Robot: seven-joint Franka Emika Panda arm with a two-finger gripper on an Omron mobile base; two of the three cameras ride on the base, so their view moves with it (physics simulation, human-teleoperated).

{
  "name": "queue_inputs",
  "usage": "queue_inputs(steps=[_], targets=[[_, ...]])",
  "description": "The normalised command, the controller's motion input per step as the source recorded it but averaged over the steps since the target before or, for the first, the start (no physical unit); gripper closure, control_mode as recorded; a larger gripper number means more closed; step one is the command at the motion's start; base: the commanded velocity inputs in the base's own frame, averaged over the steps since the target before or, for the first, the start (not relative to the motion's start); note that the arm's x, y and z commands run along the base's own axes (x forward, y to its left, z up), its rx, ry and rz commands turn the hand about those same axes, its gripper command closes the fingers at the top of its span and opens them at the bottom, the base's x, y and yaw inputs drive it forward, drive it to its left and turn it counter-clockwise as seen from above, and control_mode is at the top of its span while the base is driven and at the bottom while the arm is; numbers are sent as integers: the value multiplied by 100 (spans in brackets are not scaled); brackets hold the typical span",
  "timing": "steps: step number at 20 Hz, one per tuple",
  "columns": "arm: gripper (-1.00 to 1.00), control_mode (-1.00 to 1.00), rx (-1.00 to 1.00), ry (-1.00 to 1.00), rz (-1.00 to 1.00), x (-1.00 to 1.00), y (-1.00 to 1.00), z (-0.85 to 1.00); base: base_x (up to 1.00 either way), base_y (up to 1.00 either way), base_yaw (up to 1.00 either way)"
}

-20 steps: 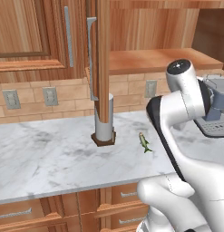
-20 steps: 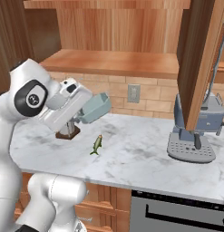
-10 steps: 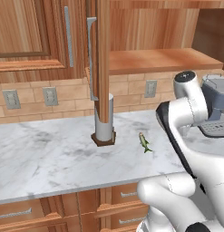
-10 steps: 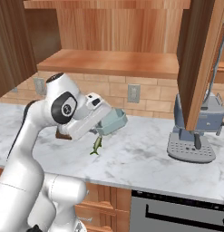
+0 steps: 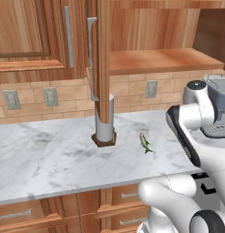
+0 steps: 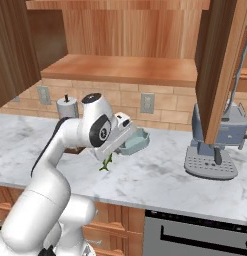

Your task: Retrieve the tupperware from the cabinet, then place the raw meat into the tupperware to avoid contamination.

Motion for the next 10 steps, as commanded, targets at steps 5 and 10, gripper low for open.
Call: queue_inputs(steps=[5, 10], targets=[[100, -100, 13, 1, 12, 28, -17, -52, 0, 0, 0], [100, -100, 11, 2, 10, 12, -1, -53, 0, 0, 0]])
